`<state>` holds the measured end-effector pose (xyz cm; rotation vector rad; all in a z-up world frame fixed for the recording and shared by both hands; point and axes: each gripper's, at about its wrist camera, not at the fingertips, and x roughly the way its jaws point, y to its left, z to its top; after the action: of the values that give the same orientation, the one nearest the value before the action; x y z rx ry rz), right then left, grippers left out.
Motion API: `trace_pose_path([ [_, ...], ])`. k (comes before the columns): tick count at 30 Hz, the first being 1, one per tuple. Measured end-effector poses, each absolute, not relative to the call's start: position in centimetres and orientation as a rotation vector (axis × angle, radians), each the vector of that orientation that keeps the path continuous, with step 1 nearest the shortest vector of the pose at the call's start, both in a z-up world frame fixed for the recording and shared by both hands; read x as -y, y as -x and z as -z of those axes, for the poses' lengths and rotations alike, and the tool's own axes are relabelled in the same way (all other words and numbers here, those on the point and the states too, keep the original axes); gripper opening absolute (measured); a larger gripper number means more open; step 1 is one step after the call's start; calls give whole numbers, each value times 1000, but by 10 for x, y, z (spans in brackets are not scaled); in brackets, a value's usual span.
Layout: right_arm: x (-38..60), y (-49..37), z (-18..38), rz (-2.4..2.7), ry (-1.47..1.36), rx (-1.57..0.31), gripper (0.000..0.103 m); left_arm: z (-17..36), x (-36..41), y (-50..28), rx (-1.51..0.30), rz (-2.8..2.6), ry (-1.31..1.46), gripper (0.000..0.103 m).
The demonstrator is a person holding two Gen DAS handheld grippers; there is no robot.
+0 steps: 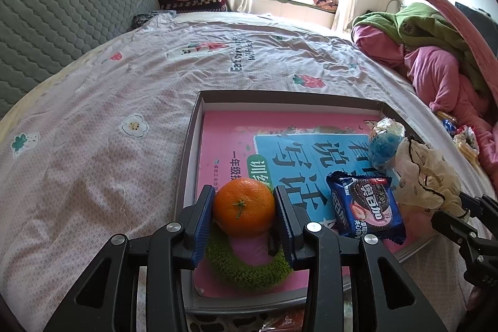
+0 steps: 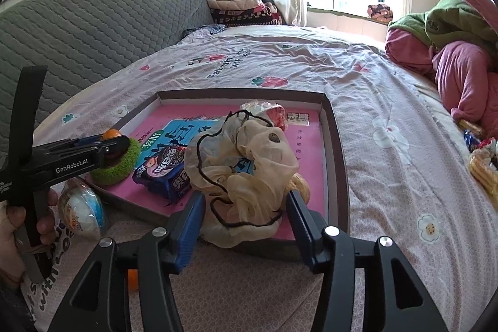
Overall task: Organize objects
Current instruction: 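Lower the orange onto the green ring with left tool while right tool releases the mesh bag, then open the left tool to release the orange onto the green ring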
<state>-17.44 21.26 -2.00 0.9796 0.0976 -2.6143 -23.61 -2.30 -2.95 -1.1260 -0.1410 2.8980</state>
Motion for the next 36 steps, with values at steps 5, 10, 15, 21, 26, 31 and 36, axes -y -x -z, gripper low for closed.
trace_pose_path([
  [5,-211,171,14,2636,-941,-117,54,31,22,236,129,-2895,1130,39],
  [10,-216,170,9,2670,-921,-100,54,32,22,237,126,-2890,1137,40],
  [15,-224,170,3,2700,-899,-83,54,33,21,236,115,-2887,1146,40],
  [21,-229,168,0,2706,-882,-71,54,33,20,234,102,-2874,1159,43],
  [26,-229,166,-1,2692,-875,-63,54,33,20,231,90,-2868,1179,47],
  [31,-227,164,-3,2687,-865,-69,54,31,22,229,104,-2867,1179,48],
  [36,-227,163,-4,2695,-854,-67,54,28,21,226,103,-2876,1164,48],
])
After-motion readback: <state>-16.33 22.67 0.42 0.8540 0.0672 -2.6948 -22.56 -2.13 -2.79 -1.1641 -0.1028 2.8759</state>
